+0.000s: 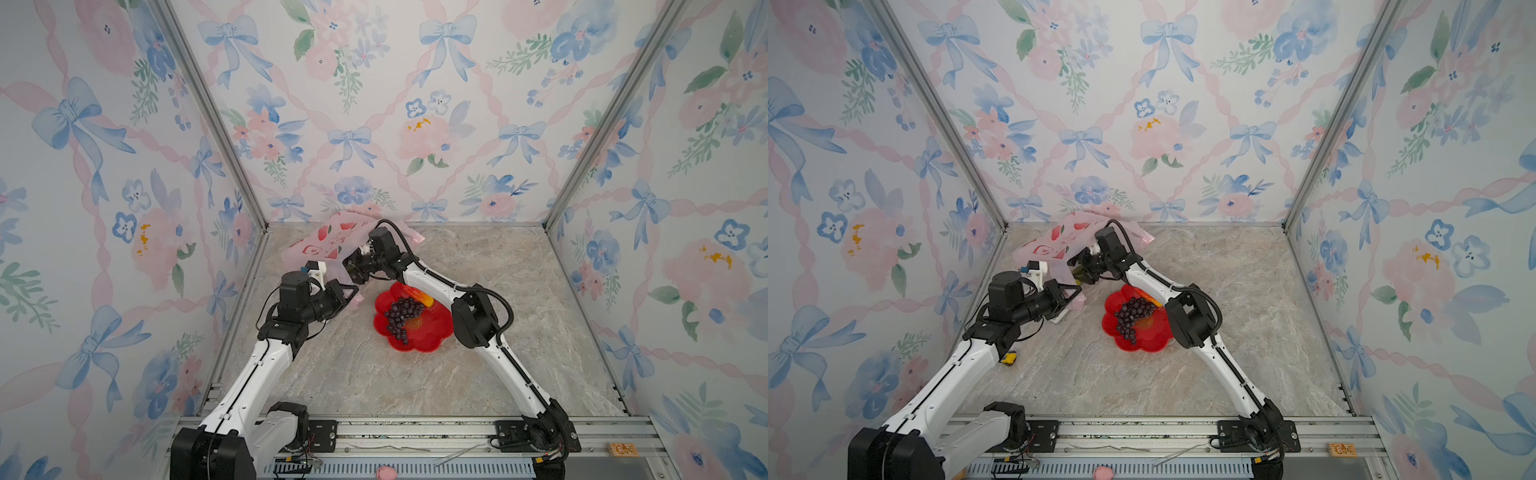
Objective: Place the fruits into the plastic bag
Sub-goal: 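Open the right gripper to drop the dark fruit inside the bag, then withdraw the right gripper from the bag and move it over the bowl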
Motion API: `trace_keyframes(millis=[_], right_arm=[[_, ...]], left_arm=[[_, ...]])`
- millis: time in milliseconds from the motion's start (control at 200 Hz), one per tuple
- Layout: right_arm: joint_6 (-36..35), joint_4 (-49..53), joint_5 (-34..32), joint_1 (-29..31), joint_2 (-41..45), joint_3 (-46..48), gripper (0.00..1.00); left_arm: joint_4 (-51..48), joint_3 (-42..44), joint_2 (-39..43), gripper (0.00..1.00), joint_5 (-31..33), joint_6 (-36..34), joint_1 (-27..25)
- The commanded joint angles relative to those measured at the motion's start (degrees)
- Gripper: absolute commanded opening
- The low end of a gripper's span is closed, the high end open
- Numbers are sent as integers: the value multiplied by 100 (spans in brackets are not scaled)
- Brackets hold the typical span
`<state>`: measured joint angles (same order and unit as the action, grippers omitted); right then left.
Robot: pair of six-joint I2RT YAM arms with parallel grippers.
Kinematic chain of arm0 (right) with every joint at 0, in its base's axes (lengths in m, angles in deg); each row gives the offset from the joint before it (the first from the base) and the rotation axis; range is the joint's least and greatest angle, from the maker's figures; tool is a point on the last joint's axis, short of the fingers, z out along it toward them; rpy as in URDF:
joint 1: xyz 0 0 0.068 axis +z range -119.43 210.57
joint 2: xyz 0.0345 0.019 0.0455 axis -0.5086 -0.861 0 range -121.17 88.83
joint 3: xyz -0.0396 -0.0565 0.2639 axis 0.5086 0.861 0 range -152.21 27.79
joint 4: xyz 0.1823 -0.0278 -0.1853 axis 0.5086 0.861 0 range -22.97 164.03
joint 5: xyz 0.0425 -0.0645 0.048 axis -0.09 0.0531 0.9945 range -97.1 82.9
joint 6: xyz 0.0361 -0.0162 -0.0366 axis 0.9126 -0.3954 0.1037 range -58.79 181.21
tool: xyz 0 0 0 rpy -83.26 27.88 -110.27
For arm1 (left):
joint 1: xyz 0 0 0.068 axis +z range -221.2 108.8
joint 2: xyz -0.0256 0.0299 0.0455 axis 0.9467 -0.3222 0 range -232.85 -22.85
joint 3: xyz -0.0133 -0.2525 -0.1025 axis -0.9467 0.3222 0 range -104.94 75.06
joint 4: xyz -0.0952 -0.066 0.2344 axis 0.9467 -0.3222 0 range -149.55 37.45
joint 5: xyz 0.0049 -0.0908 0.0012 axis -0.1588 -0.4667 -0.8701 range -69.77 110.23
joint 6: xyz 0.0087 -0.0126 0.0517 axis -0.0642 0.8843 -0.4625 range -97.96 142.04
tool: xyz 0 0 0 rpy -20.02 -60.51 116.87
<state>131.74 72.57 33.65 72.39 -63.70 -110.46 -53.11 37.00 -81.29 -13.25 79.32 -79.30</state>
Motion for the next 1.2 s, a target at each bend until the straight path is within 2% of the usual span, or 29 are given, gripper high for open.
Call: trace_keyframes(millis=[0, 190, 380, 560, 660, 710, 745, 880, 995, 1130, 1195], right_arm=[[-351, 197, 118, -70, 641, 68, 80], [-1079, 903, 77, -85, 1207, 415, 80], [-2428, 2264, -244, -86, 1970, 898, 81], [-3776, 3404, -1102, -85, 2989, 1734, 84], [-4357, 3832, -1704, -96, 3634, 2238, 92], [-4586, 3925, -1954, -128, 3967, 2548, 100], [-4713, 3927, -2118, -169, 4209, 2816, 96], [-5023, 3884, -2642, -384, 4973, 3790, 96], [-5411, 4213, -2857, -598, 5222, 4132, 96], [-6001, 4853, -3290, -718, 5060, 4070, 100], [-6186, 5165, -3557, -718, 4838, 3887, 96]], left_arm=[[-21, -122, 78, 0, 25, -15, 41], [-23, -114, 115, 0, 68, -15, 54], [54, -53, 162, 0, 69, -2, 106], [204, 63, 224, 0, 95, 55, 142], [275, 110, 229, 0, 113, 73, 159], [297, 117, 234, 0, 115, 73, 177], [302, 115, 227, 0, 116, 69, 175], [308, 140, 220, 0, 117, 86, 177], [305, 174, 252, 0, 121, 104, 186], [315, 247, 319, 0, 174, 128, 186], [311, 275, 345, 0, 191, 136, 186]])
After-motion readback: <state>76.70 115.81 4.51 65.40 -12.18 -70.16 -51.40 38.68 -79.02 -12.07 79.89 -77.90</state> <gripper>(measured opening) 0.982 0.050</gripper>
